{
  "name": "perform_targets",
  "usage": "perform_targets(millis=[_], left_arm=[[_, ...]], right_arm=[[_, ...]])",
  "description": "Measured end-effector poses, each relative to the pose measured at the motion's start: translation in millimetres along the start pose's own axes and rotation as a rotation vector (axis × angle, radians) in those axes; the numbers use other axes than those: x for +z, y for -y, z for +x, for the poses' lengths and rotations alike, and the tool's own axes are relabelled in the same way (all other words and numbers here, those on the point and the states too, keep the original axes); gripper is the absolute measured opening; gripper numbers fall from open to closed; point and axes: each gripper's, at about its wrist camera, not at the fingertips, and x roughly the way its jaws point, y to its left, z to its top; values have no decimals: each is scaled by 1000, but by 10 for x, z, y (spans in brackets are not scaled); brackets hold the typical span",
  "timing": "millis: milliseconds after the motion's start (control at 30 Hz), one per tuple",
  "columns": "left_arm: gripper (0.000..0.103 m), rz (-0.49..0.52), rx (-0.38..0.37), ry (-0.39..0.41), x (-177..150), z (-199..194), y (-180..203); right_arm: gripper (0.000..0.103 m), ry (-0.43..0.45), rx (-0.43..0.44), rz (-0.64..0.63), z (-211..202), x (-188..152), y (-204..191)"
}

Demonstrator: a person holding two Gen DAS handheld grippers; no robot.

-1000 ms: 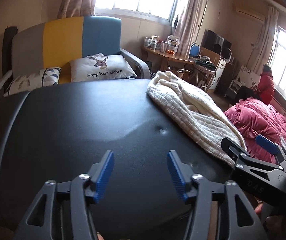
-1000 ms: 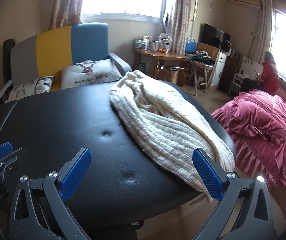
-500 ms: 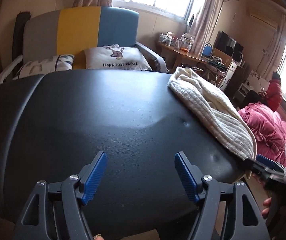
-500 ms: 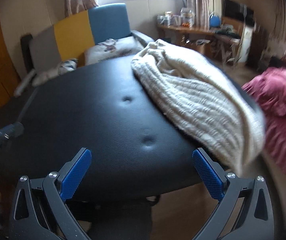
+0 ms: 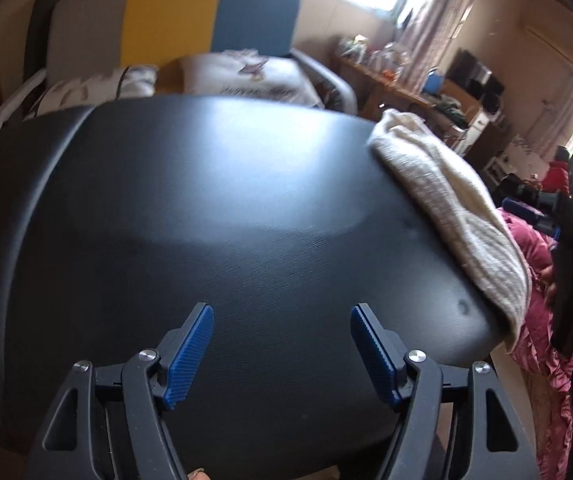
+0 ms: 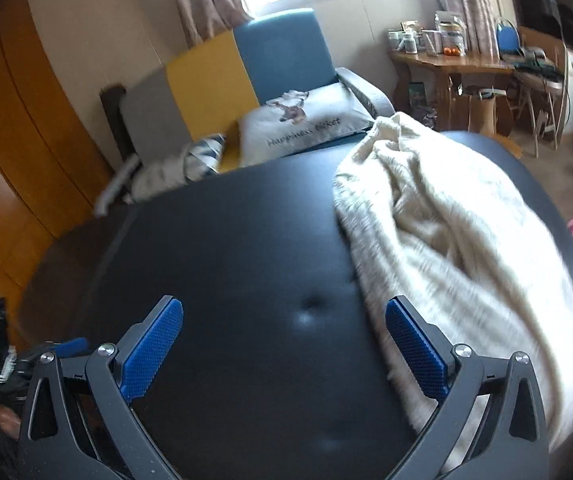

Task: Fold clothes
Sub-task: 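Move both tools toward the cream sweater on the black bench, then lower the left tool onto the sweater edge and close its fingers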

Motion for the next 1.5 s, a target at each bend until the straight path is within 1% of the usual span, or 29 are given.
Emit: perform_targets(millis=[33, 100, 167, 200, 300, 400, 433, 467, 533, 567, 633, 667, 700, 767, 800, 900, 1000, 1033, 1067, 1167, 1267, 1333, 1367, 1500], left_arm=[[73, -9, 12, -10, -3, 23, -57], [73, -21, 50, -16, -14, 63, -164], [73, -48, 80, -24, -32, 123, -269], [72, -73, 84, -31, -25, 151, -327], [72, -136, 62, -36, 13, 211, -478], [72, -139, 74, -20, 76, 222, -524], [72, -134, 83, -15, 88, 215, -518], [72, -124, 97, -9, 102, 209, -508], [72, -106, 115, -1, 118, 199, -485], [72, -99, 122, 2, 125, 196, -477], [72, -104, 104, -4, 132, 200, -484], [72, -108, 89, -10, 131, 202, -482], [72, -103, 71, -18, 133, 200, -462], [72, -89, 37, -31, 144, 196, -414], [72, -65, 28, -25, 191, 201, -337], [72, 12, -62, -10, 403, 229, -33], [72, 79, -206, 2, 711, 330, 480], [72, 88, -237, 1, 779, 377, 616], [72, 100, -278, -10, 866, 456, 820], [71, 141, -354, -76, 1023, 740, 1356], [71, 185, -345, -119, 1092, 1017, 1755], [71, 200, -326, -156, 1059, 1183, 1907], [71, 208, -316, -175, 1043, 1266, 1983], [70, 204, -295, -237, 968, 1549, 2115]], right_arm=[[103, -14, -3, 2, 58, 39, 16], [103, -32, -40, -6, 145, 137, 65], [103, -9, -65, -25, 140, 284, 61], [103, 28, -68, -34, 76, 359, 30], [103, 168, -77, -101, -210, 551, -134], [103, 323, -53, -163, -563, 779, -321], [103, 359, -41, -176, -648, 852, -365], [103, 355, -40, -183, -662, 922, -395], [103, 325, -44, -192, -650, 1057, -448], [103, 261, -19, -160, -542, 1096, -412], [103, 132, 103, -58, -279, 1043, -236], [103, 78, 119, -4, -156, 963, -127], [103, 40, 104, 37, -64, 863, -26], [103, -30, 38, 82, 59, 568, 167], [103, -57, 6, 94, 85, 428, 238], [103, -131, -65, 105, 63, -49, 419], [103, -168, -98, 96, -45, -420, 517], [103, -180, -108, 94, -82, -543, 549], [103, -188, -114, 89, -112, -639, 572], [103, -200, -117, 74, -160, -863, 643], [103, -236, -65, 82, -90, -964, 728], [103, -246, -42, 94, -32, -1037, 804], [103, -248, -19, 125, -3, -1071, 885], [103, -205, 47, 203, 41, -1162, 1049]])
